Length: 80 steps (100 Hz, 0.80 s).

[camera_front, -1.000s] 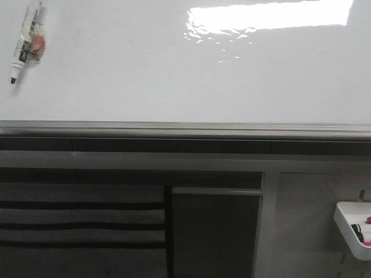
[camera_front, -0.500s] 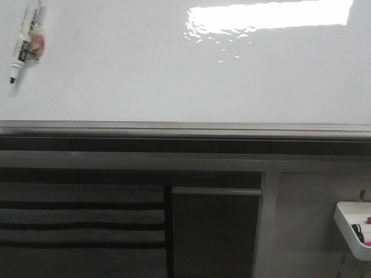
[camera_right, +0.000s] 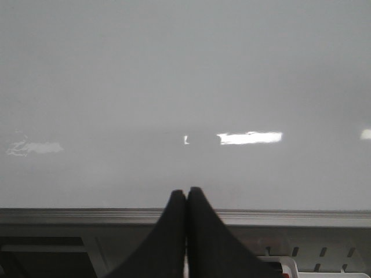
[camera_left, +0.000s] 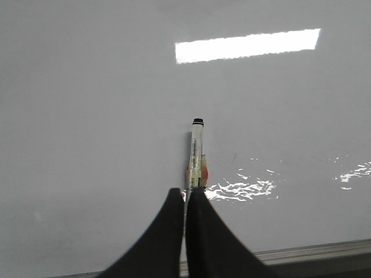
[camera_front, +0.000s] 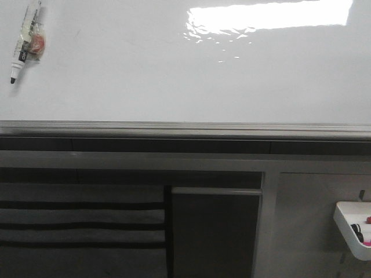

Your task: Write number 3 on whiteboard

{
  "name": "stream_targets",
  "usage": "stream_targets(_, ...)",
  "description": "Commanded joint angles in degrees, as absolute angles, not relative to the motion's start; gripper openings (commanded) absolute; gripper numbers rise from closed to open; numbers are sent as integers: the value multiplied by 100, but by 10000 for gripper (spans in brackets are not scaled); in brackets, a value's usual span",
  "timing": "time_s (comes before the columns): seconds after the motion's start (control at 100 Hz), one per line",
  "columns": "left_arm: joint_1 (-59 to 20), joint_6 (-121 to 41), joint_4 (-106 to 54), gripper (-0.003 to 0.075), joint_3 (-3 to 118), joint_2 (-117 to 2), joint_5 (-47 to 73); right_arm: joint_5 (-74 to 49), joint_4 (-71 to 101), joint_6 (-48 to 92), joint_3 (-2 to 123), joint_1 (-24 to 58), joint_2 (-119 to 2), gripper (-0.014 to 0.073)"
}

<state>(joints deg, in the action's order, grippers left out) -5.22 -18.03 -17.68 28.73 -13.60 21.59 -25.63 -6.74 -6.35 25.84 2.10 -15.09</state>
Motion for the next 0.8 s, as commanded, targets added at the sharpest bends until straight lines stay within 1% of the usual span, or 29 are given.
stream_targets(0.0, -532, -1768, -1849, -18, 3082, -1559, 1785, -2183, -734, -558, 2799, 174, -1739, -74)
stream_targets(0.49, -532, -1768, -1849, -18, 3082, -1596, 1759, -2164, -734, -558, 2788, 174, -1776, -74)
stream_targets(0.56, -532, -1768, -1849, -9, 3082, -1596, 1758, -2119, -724, -571, 2788, 174, -1776, -68)
stream_targets(0.61, -532, -1768, -1849, 38, 3082, -1596, 1712, -2119, -724, -665, 2788, 174, -1776, -30)
stream_targets(0.65, -532, -1768, -1822, 115, 3082, -1596, 1689, -2078, -724, -665, 2788, 174, -1776, 36)
stream_targets(0.66, -532, -1768, -1822, 130, 3082, -1596, 1691, -2080, -724, -665, 2788, 174, -1776, 64)
stream_targets(0.68, -532, -1768, -1822, 180, 3082, -1596, 1677, -2080, -724, -665, 2788, 174, -1776, 95)
stream_targets(0.71, -532, -1768, -1779, 271, 3082, -1596, 1649, -2075, -754, -665, 2788, 174, -1776, 180)
stream_targets(0.73, -532, -1768, -1754, 309, 3082, -1596, 1620, -2075, -765, -665, 2788, 174, -1776, 214)
stream_targets(0.74, -532, -1768, -1755, 346, 3082, -1596, 1619, -2075, -765, -665, 2788, 174, -1776, 267)
stream_targets(0.77, -532, -1768, -1741, 416, 3082, -1596, 1566, -2075, -765, -665, 2788, 174, -1776, 316)
stream_targets(0.78, -532, -1768, -1741, 447, 3082, -1596, 1555, -2075, -765, -665, 2788, 174, -1776, 346)
stream_targets(0.79, -532, -1768, -1741, 462, 3082, -1596, 1525, -2075, -765, -665, 2788, 174, -1776, 361)
